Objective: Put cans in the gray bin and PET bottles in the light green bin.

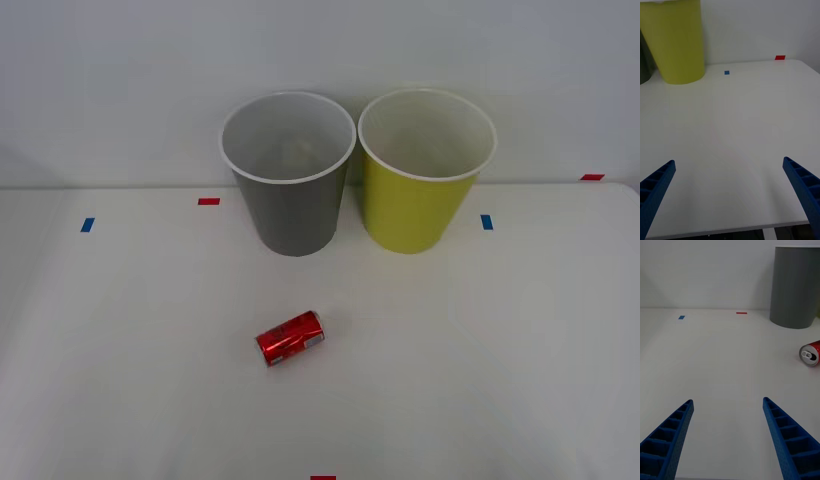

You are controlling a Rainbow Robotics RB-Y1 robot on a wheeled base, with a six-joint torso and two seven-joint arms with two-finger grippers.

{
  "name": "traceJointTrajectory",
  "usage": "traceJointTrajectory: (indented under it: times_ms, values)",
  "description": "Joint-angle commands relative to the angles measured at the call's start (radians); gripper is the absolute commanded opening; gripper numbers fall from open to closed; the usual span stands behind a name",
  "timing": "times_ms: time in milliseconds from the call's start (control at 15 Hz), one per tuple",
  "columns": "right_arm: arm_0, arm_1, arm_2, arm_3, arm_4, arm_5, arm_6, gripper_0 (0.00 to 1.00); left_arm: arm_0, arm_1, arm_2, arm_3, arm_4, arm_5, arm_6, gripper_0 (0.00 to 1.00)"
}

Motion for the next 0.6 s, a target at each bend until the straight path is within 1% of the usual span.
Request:
traceJointTrajectory:
  times_ms: [67,600]
  values:
    - [0.000,0.000,0.000,0.000,0.000,0.000,0.000,1.00,0.000,0.000,0.000,0.000,0.000,0.000,0.000,0.63]
    - [0.000,0.000,0.000,0.000,0.000,0.000,0.000,1.00,0.000,0.000,0.000,0.000,0.000,0.000,0.000,0.63]
